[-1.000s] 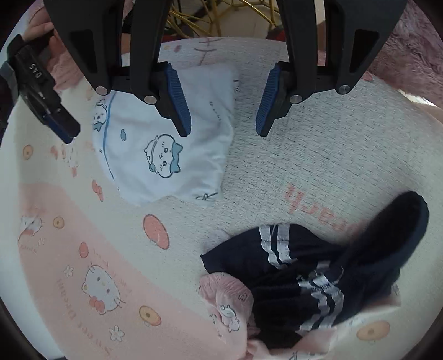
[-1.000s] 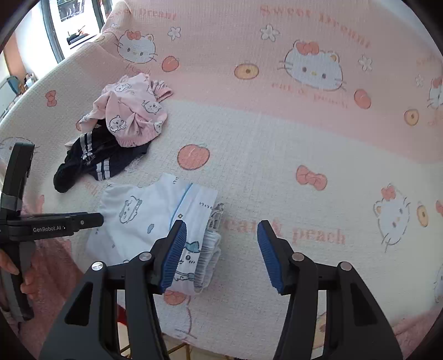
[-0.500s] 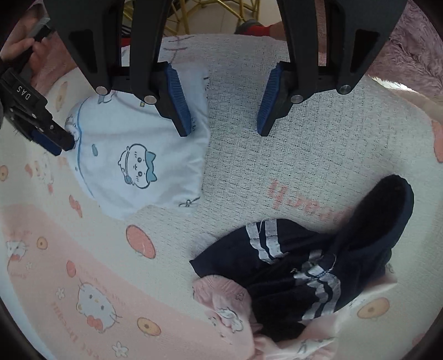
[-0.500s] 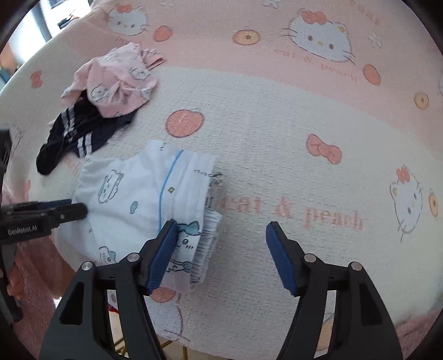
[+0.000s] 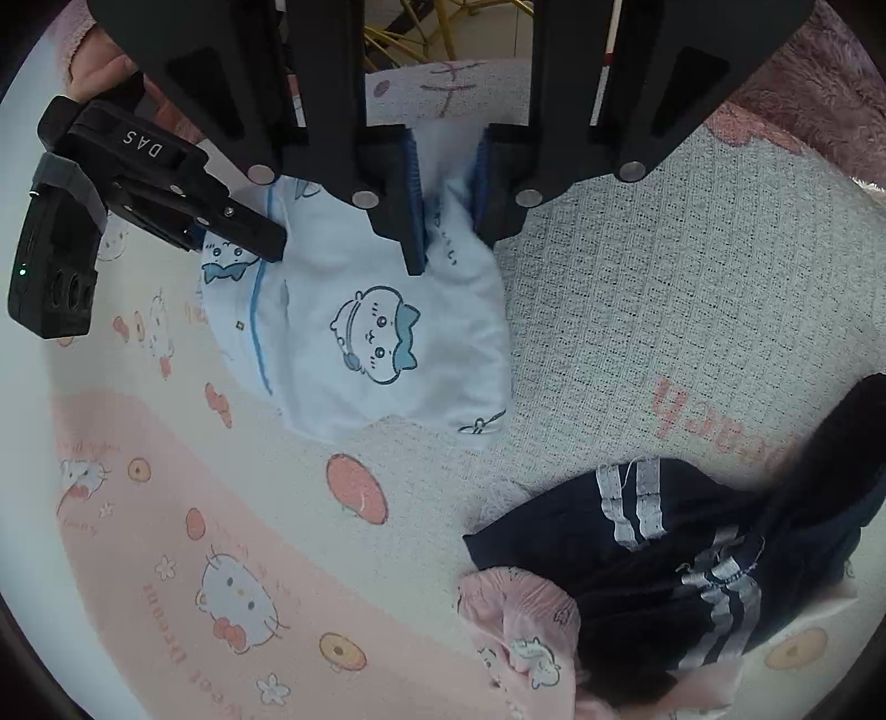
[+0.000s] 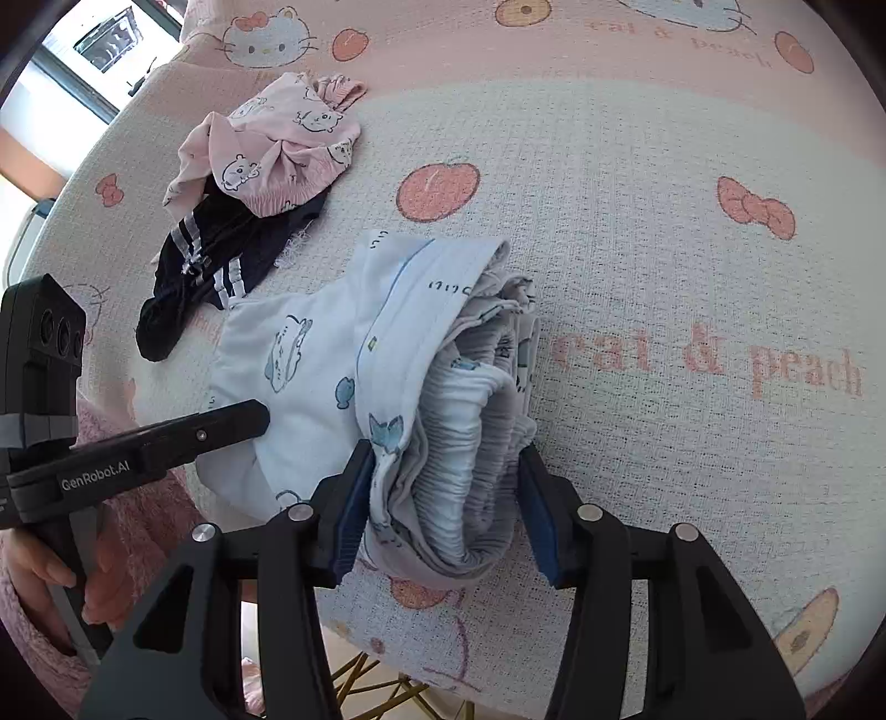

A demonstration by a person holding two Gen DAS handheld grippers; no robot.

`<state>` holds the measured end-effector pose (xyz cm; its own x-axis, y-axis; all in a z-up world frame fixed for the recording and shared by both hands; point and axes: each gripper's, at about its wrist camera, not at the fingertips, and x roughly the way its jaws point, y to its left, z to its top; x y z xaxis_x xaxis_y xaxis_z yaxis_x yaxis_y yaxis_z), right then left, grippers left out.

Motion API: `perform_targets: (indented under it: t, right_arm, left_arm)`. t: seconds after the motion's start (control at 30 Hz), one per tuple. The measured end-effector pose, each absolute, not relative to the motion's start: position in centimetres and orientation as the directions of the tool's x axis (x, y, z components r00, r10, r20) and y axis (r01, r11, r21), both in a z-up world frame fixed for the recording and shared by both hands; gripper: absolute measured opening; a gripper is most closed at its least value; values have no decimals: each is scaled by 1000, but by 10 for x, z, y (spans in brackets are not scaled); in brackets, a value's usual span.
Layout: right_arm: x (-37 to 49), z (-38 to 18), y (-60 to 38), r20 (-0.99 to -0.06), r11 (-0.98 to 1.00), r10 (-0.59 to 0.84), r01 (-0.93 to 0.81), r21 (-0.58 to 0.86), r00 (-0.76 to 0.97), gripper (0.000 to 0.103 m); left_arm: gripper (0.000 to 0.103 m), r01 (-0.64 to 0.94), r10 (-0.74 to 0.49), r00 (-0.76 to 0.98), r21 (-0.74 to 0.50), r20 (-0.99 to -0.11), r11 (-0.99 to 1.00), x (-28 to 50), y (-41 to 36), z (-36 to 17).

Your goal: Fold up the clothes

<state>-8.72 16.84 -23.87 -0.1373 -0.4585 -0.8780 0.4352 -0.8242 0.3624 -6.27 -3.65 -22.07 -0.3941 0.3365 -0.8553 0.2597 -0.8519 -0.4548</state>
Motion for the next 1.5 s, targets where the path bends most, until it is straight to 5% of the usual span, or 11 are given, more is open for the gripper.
perform_targets:
  t: [0.33, 0.8, 1.13, 1.5]
  right_arm:
    - [-111, -159, 226, -854, -842, -473, 395, 367, -216, 42]
    - [-218, -62, 467, -831, -940, -336, 105, 325, -443, 42]
    - [-303, -90, 579, -836, -946, -291, 10, 324, -465, 42]
    - [-379, -193, 615, -906, -967, -228, -28, 254, -357, 42]
  left_arm:
    - [15, 69, 426, -426, -498, -798, -864, -117, 37, -141]
    - [15, -279, 578, -320, -509, -750, -815, -275, 298, -71]
    - [15, -236, 592, -270, -544, -759, -805, -361, 398, -124]
    - [16, -169, 547, -187, -522, -816, -836, -381, 423, -220]
